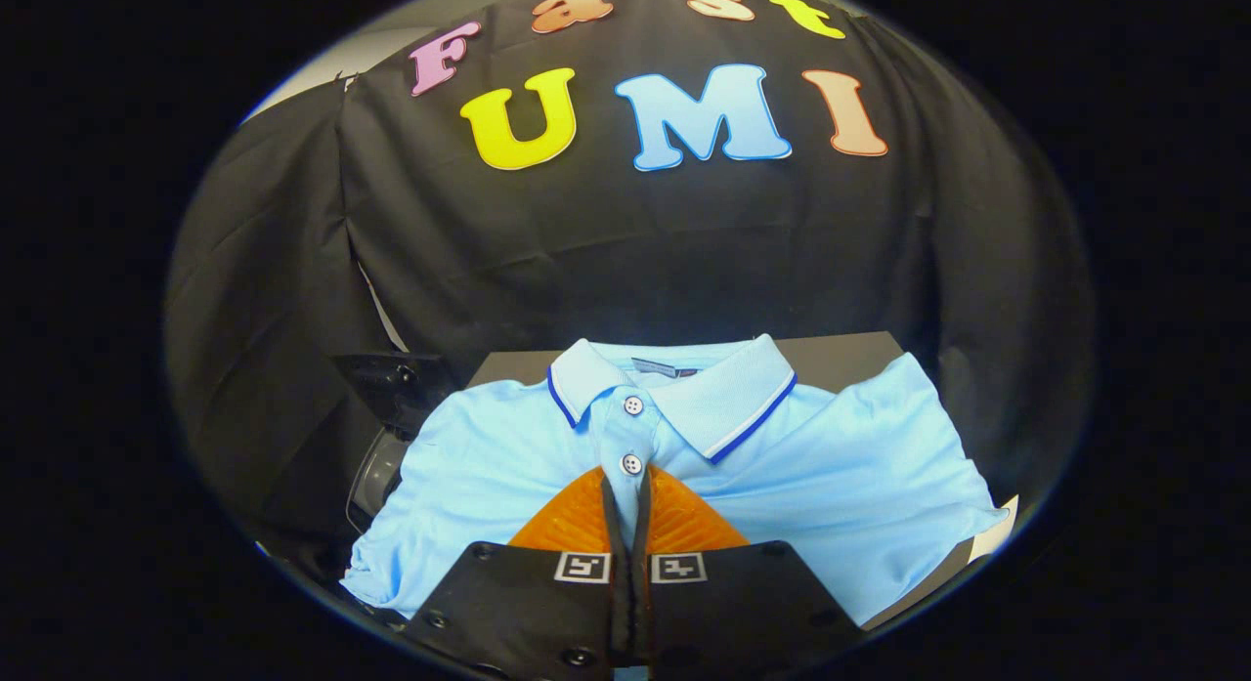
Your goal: Put the clothes into the washing machine and then close the washing machine lid.
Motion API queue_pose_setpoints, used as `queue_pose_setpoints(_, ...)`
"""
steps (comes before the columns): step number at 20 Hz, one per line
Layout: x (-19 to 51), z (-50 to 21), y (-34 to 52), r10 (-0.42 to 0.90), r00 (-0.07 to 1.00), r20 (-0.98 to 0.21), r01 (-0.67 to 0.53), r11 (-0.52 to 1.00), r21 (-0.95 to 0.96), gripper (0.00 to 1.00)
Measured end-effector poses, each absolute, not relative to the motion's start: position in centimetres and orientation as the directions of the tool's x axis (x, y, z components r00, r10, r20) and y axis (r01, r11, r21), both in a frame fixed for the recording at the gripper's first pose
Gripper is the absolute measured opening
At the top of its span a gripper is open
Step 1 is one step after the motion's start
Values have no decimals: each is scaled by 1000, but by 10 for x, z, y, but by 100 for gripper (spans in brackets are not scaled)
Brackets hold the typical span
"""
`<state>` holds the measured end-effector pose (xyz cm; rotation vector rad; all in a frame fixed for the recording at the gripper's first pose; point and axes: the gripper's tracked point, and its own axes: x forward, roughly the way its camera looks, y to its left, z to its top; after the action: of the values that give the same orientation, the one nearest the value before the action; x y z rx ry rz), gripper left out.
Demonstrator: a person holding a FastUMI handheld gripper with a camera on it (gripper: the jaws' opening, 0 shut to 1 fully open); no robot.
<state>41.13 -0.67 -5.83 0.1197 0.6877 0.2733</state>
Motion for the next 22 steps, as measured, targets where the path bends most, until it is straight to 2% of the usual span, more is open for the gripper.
queue_pose_setpoints(7, 398, -18, 22, 316, 777, -544, -212, 946, 247, 1)
queue_pose_setpoints(14, 389, 17, 81, 381, 795, -472, -265, 918, 294, 1)
queue_pose_setpoints(22, 385, 34, 153, 422, 791, -444, -329, 904, 274, 1)
